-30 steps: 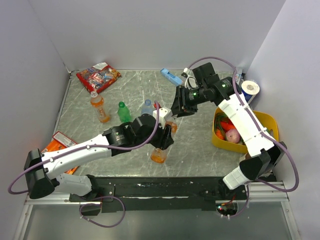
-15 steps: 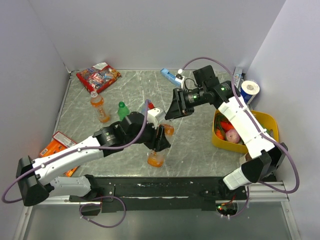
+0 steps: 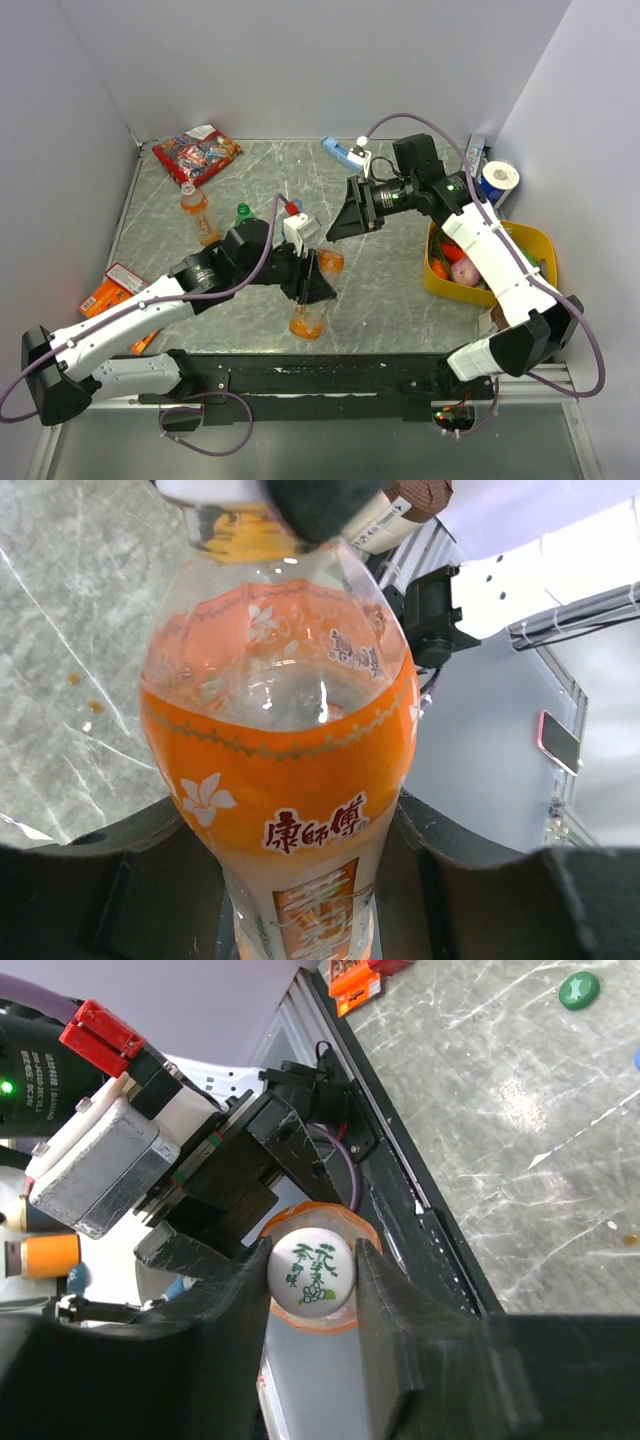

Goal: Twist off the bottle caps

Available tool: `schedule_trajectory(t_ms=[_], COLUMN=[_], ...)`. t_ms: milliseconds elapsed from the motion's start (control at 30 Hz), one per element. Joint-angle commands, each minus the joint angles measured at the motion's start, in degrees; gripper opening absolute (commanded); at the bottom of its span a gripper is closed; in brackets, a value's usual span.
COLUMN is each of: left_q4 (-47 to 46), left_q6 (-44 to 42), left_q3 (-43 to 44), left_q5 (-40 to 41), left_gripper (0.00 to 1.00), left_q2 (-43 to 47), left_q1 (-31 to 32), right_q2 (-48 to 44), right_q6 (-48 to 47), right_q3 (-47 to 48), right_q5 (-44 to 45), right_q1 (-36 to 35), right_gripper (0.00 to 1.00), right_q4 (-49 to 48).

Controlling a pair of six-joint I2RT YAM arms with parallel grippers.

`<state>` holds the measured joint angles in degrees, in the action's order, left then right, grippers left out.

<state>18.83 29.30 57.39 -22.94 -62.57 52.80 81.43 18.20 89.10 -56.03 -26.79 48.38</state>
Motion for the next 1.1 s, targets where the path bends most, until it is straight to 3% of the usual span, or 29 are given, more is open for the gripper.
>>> schedule_trajectory(t_ms=[0, 67, 300, 567, 933, 1067], left_q4=[-2.4, -0.47, 4.11, 4.28, 5.52, 5.08], left_q6=[-2.31, -4.16, -6.98, -5.39, -5.48, -5.22], left_q3=[-0.87, -0.87, 0.53, -0.43, 2.73, 3.17], left_q5=[3.86, 6.74, 17.2, 22.76, 27.42, 27.68], left_gripper=[0.53, 0.53, 0.53, 0.53, 0.52, 0.52], left_q2=[1.75, 1.4, -0.45, -2.56, -7.04, -7.22], left_q1=[0.2, 1.16, 4.42, 6.18, 7.06, 7.15], right_q2=[-1.36, -1.18, 0.04, 4.35, 6.9, 8.57], right_q6=[0.0, 0.0, 1.92, 3.16, 5.18, 5.18], right_q3=[4.58, 5.47, 8.8, 13.2, 11.8, 11.27], right_q5=[-0.4, 1.35, 11.97, 21.31, 17.19, 20.25], right_q1=[0.24, 0.59, 0.68, -0.11, -2.13, -3.27], right_gripper=[0.57, 0.65, 0.72, 0.64, 0.63, 0.63], right_q4=[-0.31, 1.1, 5.05, 14.46, 13.5, 16.03])
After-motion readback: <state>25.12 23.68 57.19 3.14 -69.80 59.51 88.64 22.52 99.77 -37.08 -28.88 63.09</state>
